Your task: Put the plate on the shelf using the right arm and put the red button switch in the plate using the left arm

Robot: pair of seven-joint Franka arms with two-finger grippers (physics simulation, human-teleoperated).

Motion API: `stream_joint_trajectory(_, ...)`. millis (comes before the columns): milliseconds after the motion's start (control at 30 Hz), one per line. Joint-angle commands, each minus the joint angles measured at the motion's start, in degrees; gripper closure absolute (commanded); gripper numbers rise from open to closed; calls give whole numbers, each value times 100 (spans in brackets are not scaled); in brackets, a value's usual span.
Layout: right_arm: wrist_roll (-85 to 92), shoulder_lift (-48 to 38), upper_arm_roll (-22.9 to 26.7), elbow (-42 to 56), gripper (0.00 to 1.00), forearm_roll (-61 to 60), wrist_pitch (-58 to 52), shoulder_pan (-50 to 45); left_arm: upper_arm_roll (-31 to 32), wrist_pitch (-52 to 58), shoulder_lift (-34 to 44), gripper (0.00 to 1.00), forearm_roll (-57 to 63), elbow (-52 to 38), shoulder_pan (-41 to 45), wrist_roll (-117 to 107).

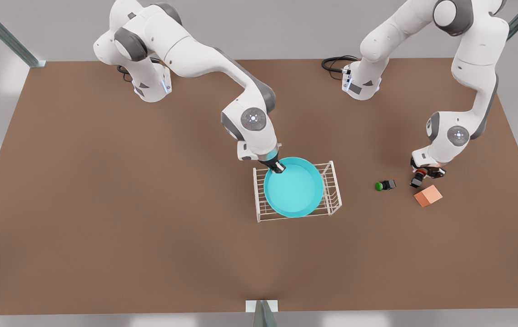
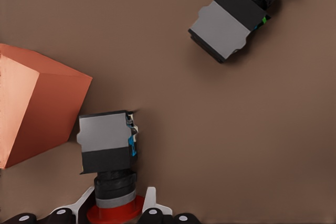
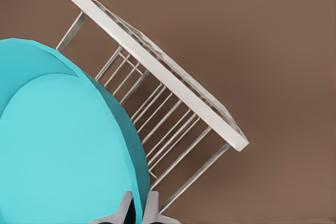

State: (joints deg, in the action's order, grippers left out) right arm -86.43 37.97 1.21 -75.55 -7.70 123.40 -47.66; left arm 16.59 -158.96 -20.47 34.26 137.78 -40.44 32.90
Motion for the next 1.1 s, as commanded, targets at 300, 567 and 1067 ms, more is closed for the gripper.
stream_joint_trajectory(300, -727, -659, 73, -21, 0, -21, -632, 12, 301, 902, 667, 53, -69, 83, 10, -345)
stream_joint_trajectory(567, 2294, -2575, 152, 58, 0, -663, -3567, 1311, 538, 1227, 965, 54, -218, 83, 10, -389)
stream_joint_trajectory(1067, 7992, -2918, 582, 84, 0, 374, -4702, 3343, 1830, 3354, 1739, 54, -1800, -919, 27, -416)
